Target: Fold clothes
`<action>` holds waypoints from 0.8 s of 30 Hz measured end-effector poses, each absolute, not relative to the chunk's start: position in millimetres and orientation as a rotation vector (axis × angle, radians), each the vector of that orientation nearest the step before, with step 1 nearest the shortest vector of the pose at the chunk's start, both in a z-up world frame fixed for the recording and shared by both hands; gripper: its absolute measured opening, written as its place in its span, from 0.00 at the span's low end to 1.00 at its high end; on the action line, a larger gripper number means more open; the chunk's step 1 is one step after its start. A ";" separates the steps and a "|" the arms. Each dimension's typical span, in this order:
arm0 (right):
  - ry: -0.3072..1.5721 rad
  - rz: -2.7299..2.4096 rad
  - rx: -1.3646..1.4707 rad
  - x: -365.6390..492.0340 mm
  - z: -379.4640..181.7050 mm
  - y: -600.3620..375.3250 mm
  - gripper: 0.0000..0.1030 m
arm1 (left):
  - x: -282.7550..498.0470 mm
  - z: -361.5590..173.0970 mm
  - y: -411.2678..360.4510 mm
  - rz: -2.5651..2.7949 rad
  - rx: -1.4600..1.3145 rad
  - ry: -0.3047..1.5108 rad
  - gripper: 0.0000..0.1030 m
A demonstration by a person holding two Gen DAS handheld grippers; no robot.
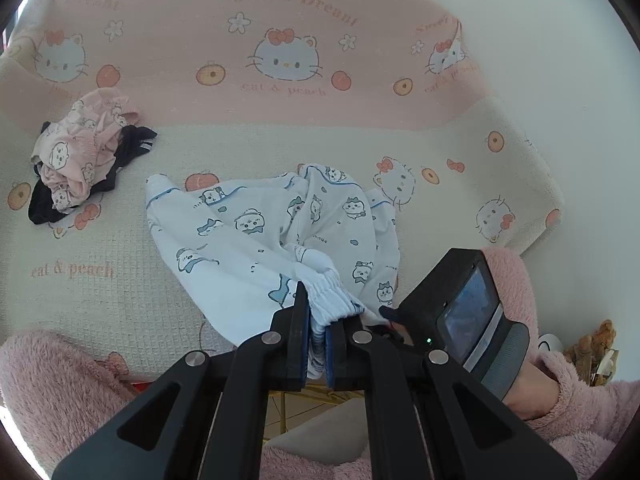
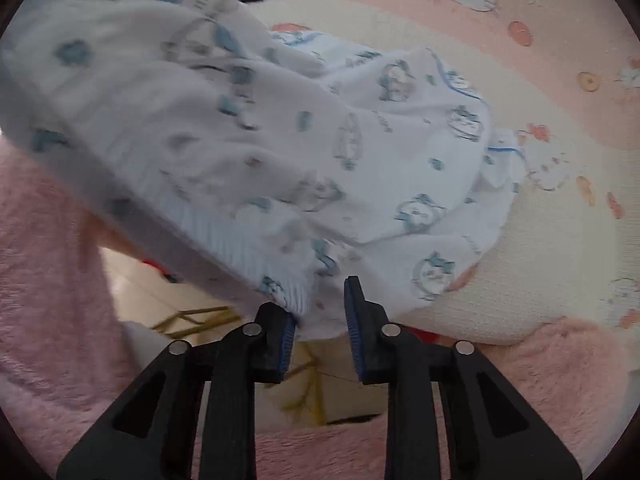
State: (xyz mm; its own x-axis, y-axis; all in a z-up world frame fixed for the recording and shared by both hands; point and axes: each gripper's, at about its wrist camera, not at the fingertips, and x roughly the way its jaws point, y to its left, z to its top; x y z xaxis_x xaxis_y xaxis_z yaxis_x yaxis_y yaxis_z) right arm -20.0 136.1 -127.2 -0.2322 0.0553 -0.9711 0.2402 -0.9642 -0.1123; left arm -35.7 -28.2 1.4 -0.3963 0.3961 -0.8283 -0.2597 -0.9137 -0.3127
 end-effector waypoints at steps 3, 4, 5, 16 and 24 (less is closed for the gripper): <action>0.284 -2.444 1.895 -22.7 -121.9 161.4 0.12 | -36.7 -12.7 -29.9 2.306 -1.491 -0.171 0.07; 0.265 -2.469 1.903 -22.1 -120.0 167.8 0.12 | -37.0 -18.8 -29.7 2.293 -1.512 -0.173 0.08; 0.247 -2.493 1.911 -21.3 -118.4 173.9 0.12 | -37.3 -25.3 -29.2 2.278 -1.534 -0.177 0.09; 0.101 -2.653 1.867 -4.0 -91.5 203.4 0.12 | -40.7 -124.4 -18.4 2.111 -1.938 0.080 0.13; 0.017 -2.724 1.750 -1.3 -75.6 204.8 0.12 | -26.5 -170.2 -12.3 1.920 -2.048 0.013 0.34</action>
State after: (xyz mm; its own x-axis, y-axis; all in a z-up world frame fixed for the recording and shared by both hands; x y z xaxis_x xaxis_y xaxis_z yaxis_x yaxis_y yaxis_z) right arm -1.3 204.8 -75.6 -0.4126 0.0865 -0.9068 -0.0753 -0.9953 -0.0607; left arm -26.5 -12.3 -170.2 0.0904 0.2183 -0.9717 -0.2311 -0.9445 -0.2337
